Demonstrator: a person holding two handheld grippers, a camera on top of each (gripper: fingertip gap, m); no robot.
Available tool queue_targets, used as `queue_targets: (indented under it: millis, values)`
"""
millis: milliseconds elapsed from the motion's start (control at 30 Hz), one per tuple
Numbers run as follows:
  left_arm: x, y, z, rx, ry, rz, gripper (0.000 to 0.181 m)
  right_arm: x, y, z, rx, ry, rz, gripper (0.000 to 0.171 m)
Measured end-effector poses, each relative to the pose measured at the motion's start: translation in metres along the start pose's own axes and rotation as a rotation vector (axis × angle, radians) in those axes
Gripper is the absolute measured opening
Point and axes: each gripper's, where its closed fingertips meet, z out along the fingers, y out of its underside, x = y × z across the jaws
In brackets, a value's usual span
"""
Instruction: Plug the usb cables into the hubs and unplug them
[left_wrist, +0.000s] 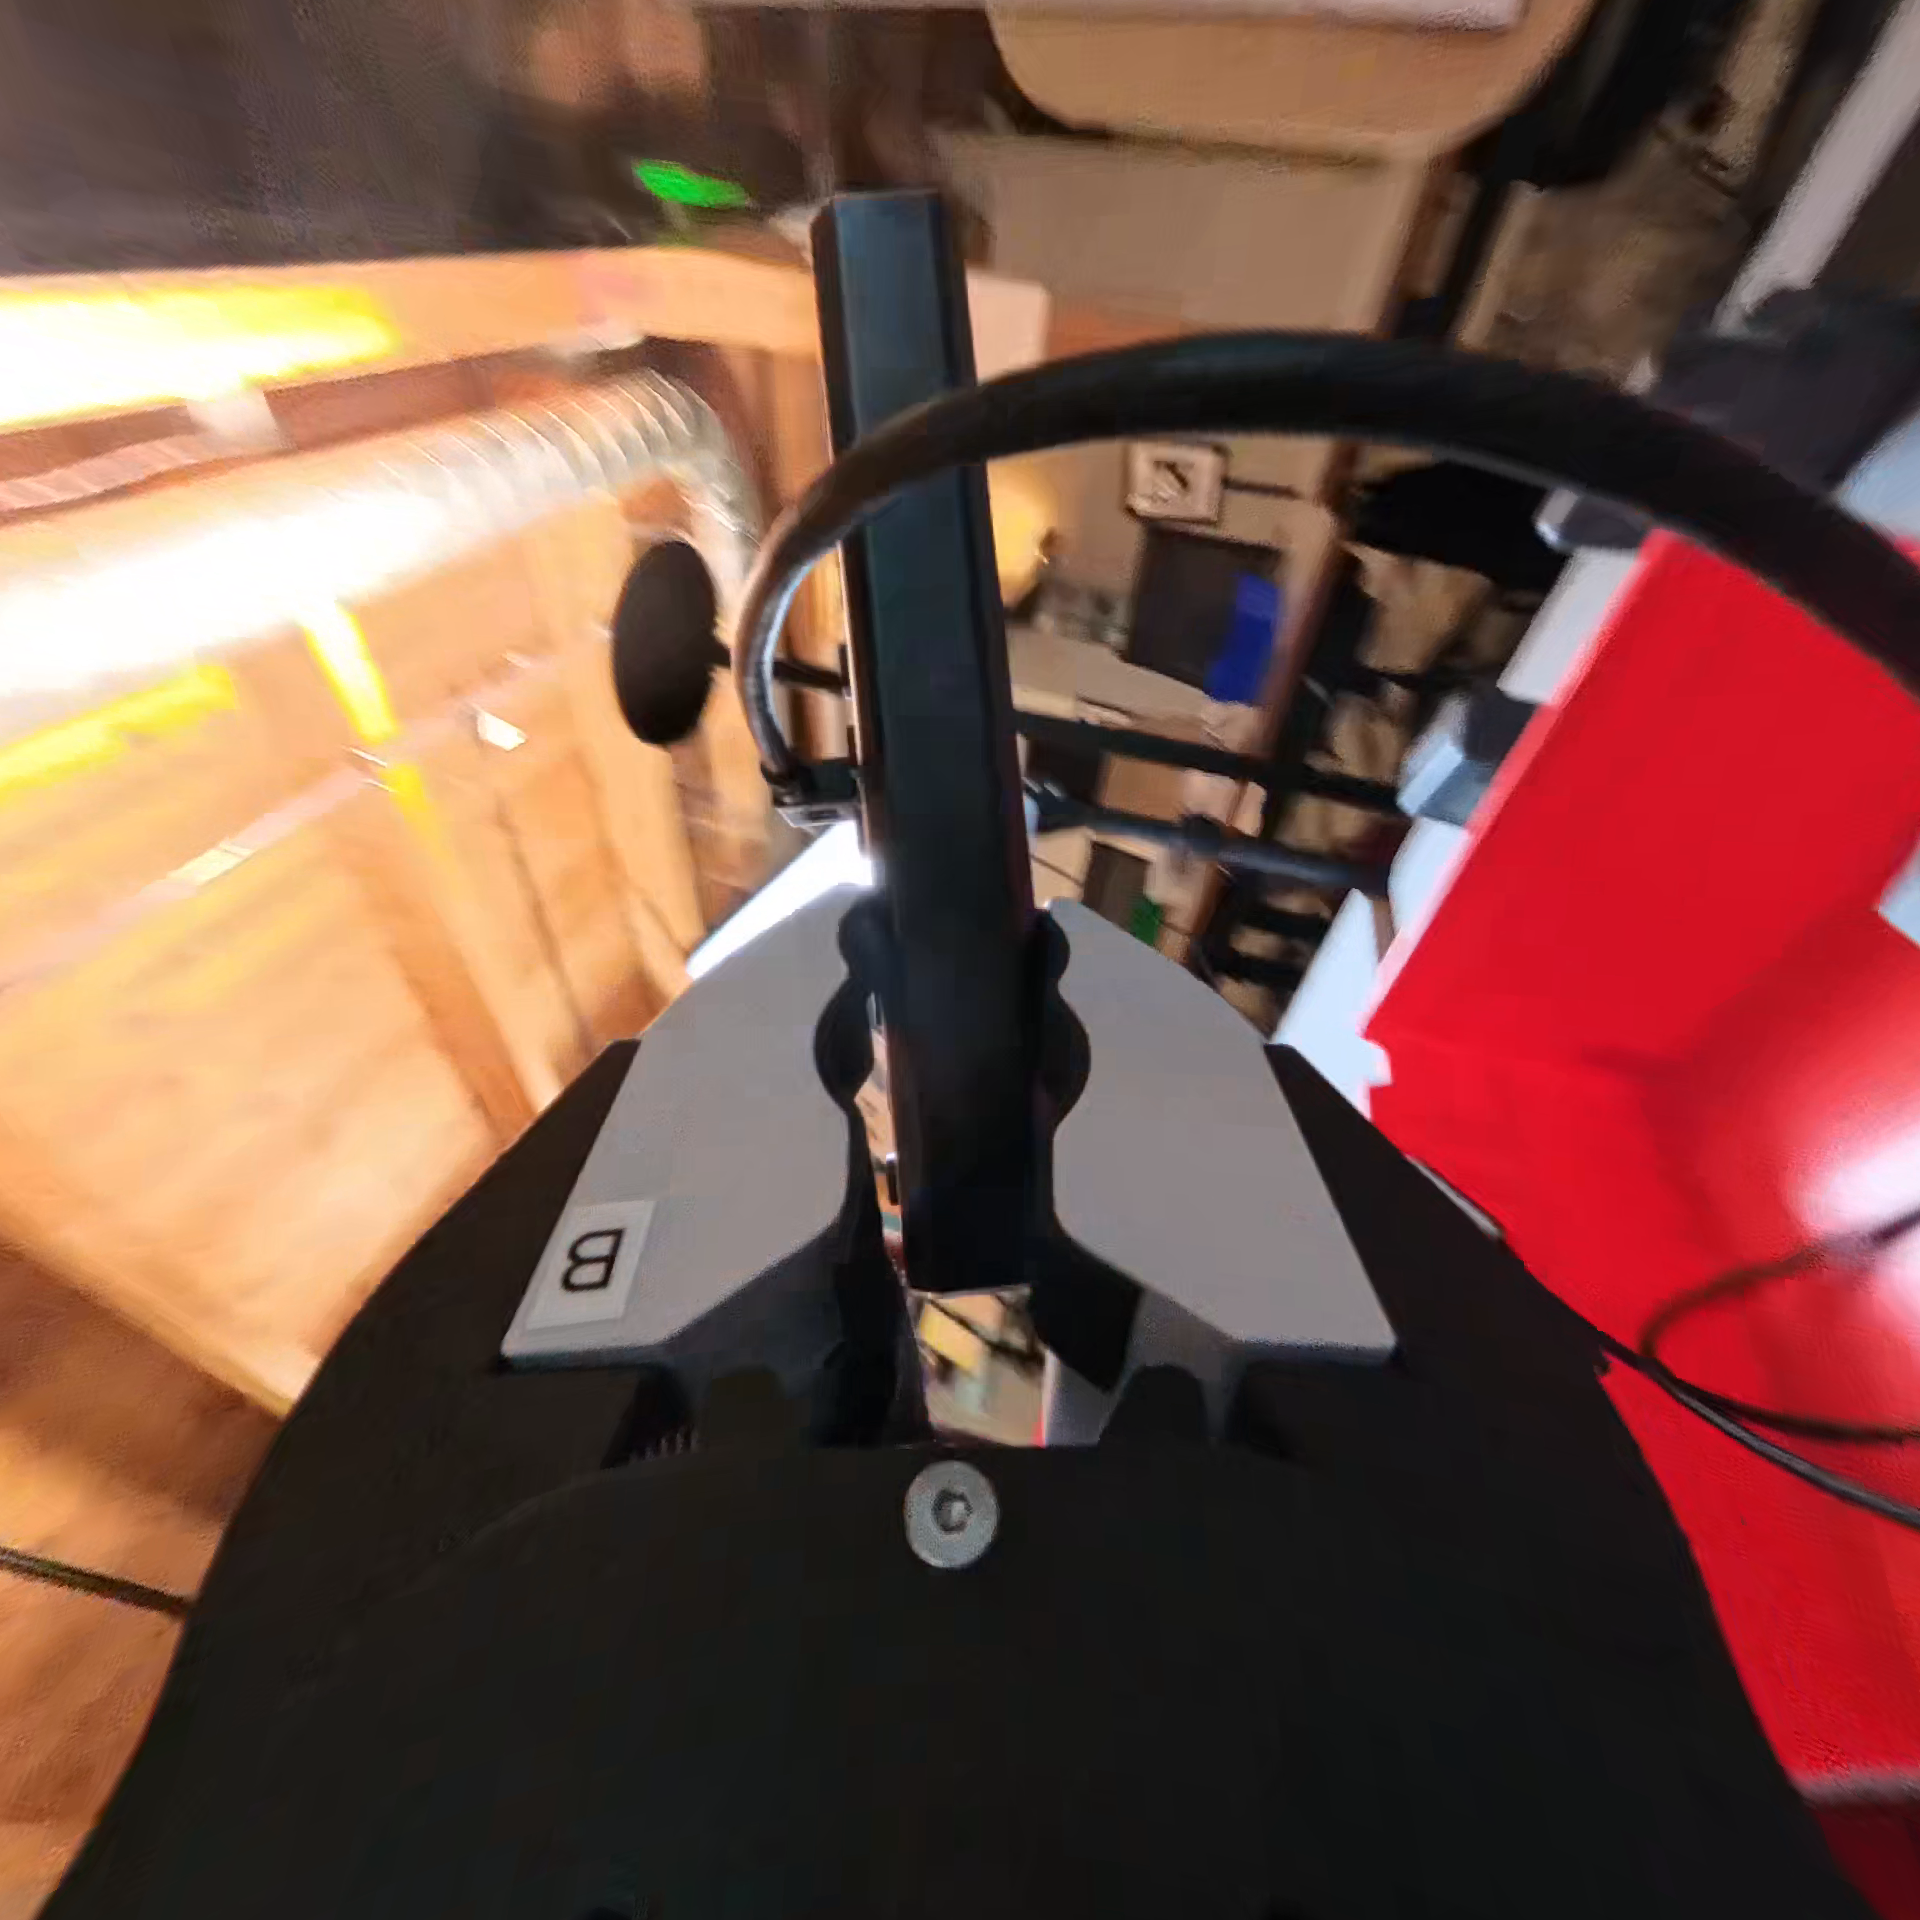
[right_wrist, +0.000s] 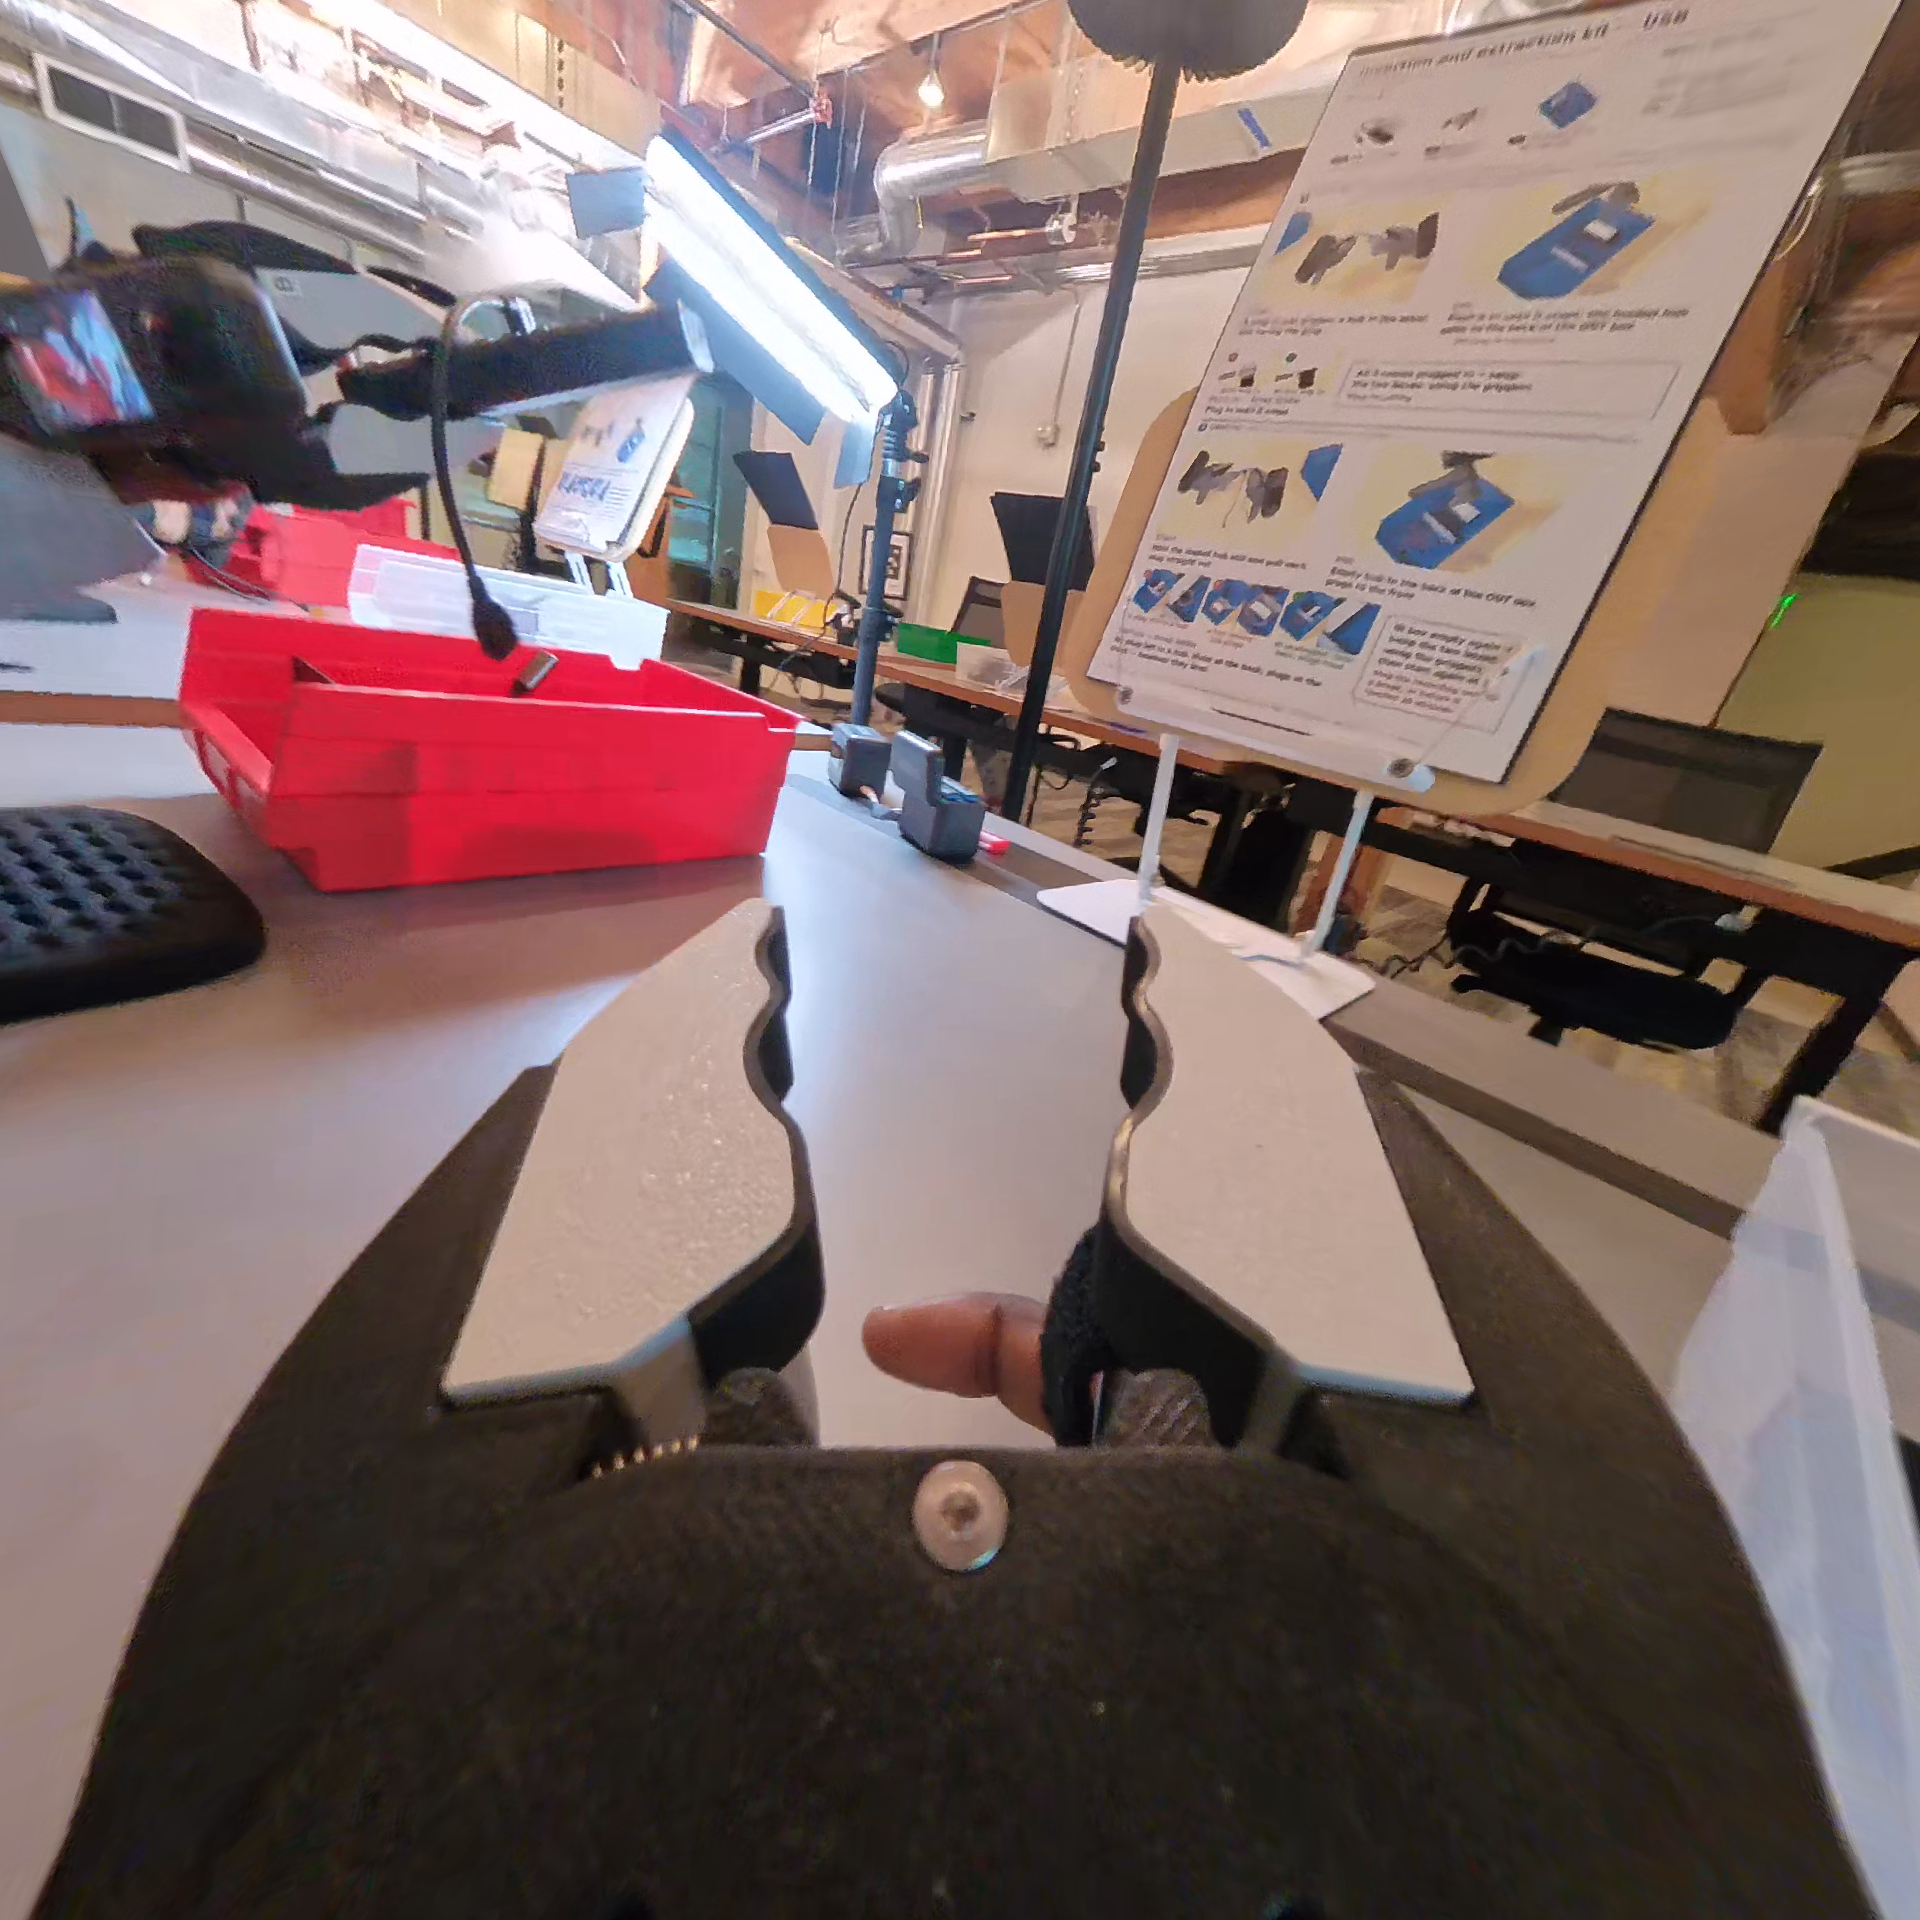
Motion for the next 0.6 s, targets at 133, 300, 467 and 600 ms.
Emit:
queue_targets:
  millis: [133,300,467,600]
  values:
    - [-0.030,-0.053,-0.015,0.202,-0.169,0.056,0.028,-0.017,-0.021,0.014,0.034,-0.109,0.139,0.058]
    - [-0.034,-0.126,-0.039,0.472,-0.229,0.155,0.028,-0.040,-0.051,0.044,0.002,-0.239,0.072,0.070]
    - [-0.008,-0.176,-0.057,0.667,-0.186,0.301,0.028,-0.041,-0.078,0.076,-0.089,-0.206,-0.135,0.082]
    - [0.023,-0.202,-0.068,0.768,-0.113,0.402,0.029,-0.060,-0.064,0.106,-0.274,-0.242,-0.244,0.091]
